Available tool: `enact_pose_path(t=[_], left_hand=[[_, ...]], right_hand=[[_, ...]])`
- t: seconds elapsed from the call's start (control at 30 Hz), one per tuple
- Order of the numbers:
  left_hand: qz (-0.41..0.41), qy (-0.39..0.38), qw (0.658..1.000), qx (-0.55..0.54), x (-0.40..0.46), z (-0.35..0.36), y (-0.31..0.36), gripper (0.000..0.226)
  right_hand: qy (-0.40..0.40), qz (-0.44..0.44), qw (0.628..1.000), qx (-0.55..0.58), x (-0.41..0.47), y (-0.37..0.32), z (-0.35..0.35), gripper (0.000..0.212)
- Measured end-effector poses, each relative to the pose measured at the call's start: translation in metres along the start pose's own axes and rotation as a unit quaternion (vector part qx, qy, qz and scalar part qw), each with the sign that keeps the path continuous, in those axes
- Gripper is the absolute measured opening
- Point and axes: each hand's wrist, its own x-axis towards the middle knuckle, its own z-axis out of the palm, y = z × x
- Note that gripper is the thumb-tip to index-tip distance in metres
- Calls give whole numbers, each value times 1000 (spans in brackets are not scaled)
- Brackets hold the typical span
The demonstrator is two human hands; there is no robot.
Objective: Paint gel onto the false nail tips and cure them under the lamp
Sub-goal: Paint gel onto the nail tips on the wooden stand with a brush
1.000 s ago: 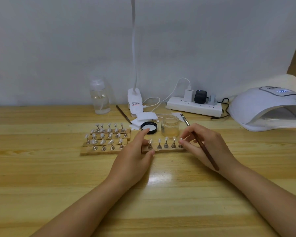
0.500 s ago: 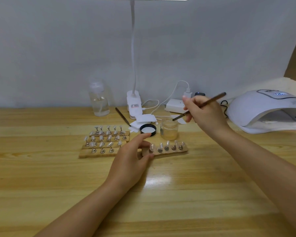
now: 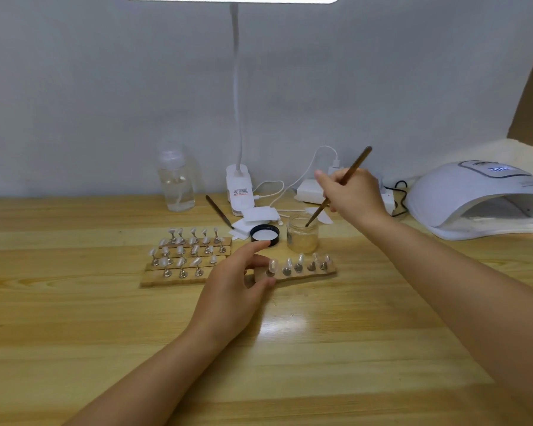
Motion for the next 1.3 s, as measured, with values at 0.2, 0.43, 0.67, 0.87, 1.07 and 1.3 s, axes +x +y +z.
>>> enact_pose_path(t=[0.2,0.43,0.67,0.87,1.07,1.3], left_hand=[[-5,1,1000,-8,-1,-1,1,51],[-13,1,1000,-23,-1,-2,5,52],[-8,4,999,-36,0,-4,9,46],[-17,-8,999,-40,1,-5,10,40],[-18,-11,999,-50,1,-6,11,33],[-23,-21,999,-41,2,-6,10,25]], right_hand=[[43,97,991,85,6,11,-10,42],[99,112,982,116,-5,11,-24,44],[-49,-105,962,247,-87,-8,-16,40],[16,-309,943,121,-116,8,1,31],[7,-311,945,101,-117,13,7,30],[3,-311,941,131,-120,13,8,48]])
